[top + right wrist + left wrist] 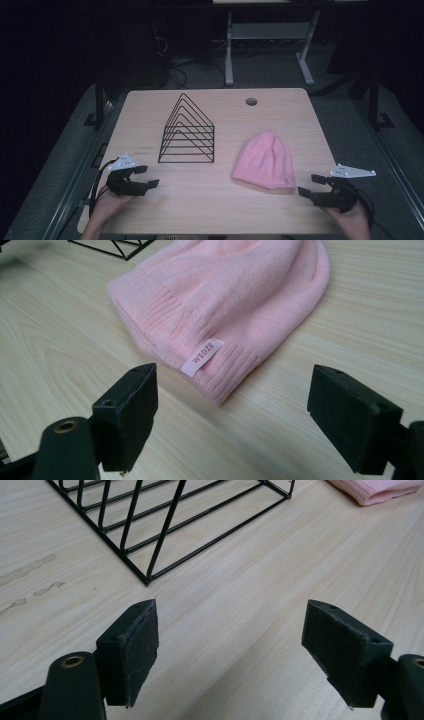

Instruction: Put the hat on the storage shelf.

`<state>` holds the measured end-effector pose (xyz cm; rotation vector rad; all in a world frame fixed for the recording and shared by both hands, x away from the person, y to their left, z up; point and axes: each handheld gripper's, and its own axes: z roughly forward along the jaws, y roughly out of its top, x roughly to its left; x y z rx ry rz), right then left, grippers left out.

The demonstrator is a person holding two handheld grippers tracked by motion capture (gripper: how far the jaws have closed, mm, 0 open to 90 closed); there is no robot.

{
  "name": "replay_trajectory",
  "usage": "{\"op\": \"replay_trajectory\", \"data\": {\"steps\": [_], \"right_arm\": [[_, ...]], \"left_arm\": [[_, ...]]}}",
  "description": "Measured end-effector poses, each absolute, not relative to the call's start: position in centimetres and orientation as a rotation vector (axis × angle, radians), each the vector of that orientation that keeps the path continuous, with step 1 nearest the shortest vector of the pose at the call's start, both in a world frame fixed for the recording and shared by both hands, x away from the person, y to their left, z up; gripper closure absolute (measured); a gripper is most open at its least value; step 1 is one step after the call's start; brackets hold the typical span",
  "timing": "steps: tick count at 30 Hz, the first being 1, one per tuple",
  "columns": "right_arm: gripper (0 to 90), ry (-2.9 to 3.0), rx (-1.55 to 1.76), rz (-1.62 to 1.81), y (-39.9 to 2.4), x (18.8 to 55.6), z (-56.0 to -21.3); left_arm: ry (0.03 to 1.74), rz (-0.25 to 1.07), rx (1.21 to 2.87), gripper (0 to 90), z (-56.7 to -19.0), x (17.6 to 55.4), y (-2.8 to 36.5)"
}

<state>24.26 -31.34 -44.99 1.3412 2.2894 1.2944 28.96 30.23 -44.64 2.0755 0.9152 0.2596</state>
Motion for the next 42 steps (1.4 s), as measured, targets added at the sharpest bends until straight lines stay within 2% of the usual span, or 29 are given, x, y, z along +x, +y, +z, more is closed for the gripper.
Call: {"op": "replay_trajectory", "data": {"steps": [11,20,42], "right_arm": [[19.2,2.327,1.315,1.291,-31.0,25.1,-44.6],[19.5,2.367,1.311,1.261,-31.1,27.6,-43.5],[21.1,2.496,1.320,1.218,-29.7,36.7,-41.7]], "left_arm": [[0.918,0.261,2.071,22.3,-44.7,29.0,30.5],[0.953,0.274,2.044,22.4,-44.6,28.8,31.4],[0.968,0.287,2.036,22.5,-44.5,28.9,31.5]]}}
